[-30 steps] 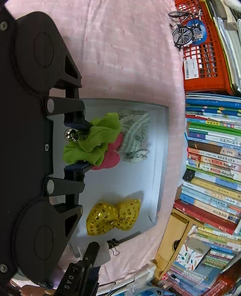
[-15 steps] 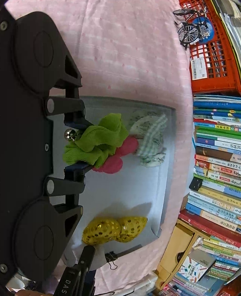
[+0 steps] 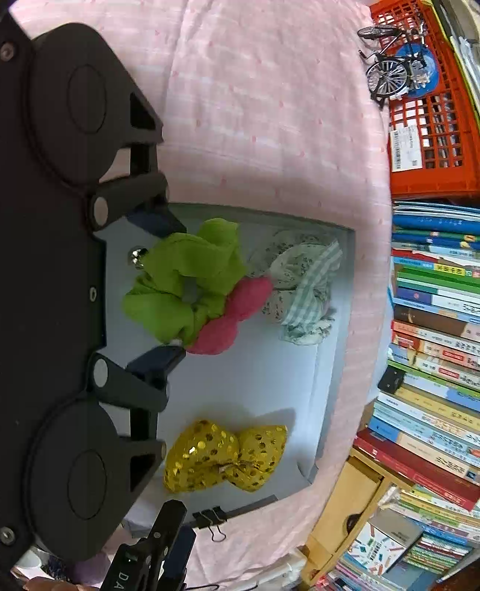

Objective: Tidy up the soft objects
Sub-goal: 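Release the scrunchie from the left tool while the right tool drops the sock in the tray, then move the left tool to the white foam block while the right tool approaches the blue cloth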

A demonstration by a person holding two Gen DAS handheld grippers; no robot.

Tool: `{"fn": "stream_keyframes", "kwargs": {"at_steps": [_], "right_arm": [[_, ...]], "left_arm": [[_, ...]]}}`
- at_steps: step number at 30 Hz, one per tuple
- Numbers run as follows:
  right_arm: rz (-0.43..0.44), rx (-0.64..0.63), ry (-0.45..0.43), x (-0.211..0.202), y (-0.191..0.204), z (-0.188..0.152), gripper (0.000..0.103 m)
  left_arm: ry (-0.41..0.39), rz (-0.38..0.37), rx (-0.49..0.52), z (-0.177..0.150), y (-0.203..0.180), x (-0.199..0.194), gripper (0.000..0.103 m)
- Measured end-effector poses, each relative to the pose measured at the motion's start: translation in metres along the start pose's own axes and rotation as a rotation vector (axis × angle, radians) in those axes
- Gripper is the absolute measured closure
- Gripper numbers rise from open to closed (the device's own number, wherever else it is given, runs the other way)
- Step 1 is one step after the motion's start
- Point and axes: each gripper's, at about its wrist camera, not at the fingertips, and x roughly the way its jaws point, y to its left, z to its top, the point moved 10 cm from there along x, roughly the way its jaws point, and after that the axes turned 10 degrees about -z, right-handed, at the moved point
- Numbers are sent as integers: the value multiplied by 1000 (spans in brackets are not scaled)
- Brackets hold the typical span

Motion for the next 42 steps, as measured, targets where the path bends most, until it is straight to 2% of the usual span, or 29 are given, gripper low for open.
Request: {"fn": "stream_keyframes", "kwargs": {"at_steps": [2, 10, 19, 24, 29, 35, 39, 42], "right_arm": [[4, 1, -13, -5, -1, 1, 31], [8, -8, -71, -28, -2, 2, 28], [35, -54, -175, -75, 9, -1, 23], [78, -91, -239, -105, 24, -9, 21], [123, -148, -291, -130, 45, -22, 18], [157, -242, -318, -149, 74, -41, 17], [162, -323, -336, -155, 96, -56, 15], [172, -379, -341, -155, 113, -69, 15]], "left_arm": [[-17, -6, 14, 1, -3, -7, 27], [-71, -22, 66, 0, -16, -37, 23], [-161, -68, 185, -24, -44, -84, 20], [-221, -93, 231, -39, -51, -115, 18], [-266, -107, 245, -54, -43, -144, 15], [-328, -83, 266, -70, -19, -176, 14], [-422, -91, 286, -83, -3, -197, 10], [-481, -66, 312, -95, 11, -208, 7]]}}
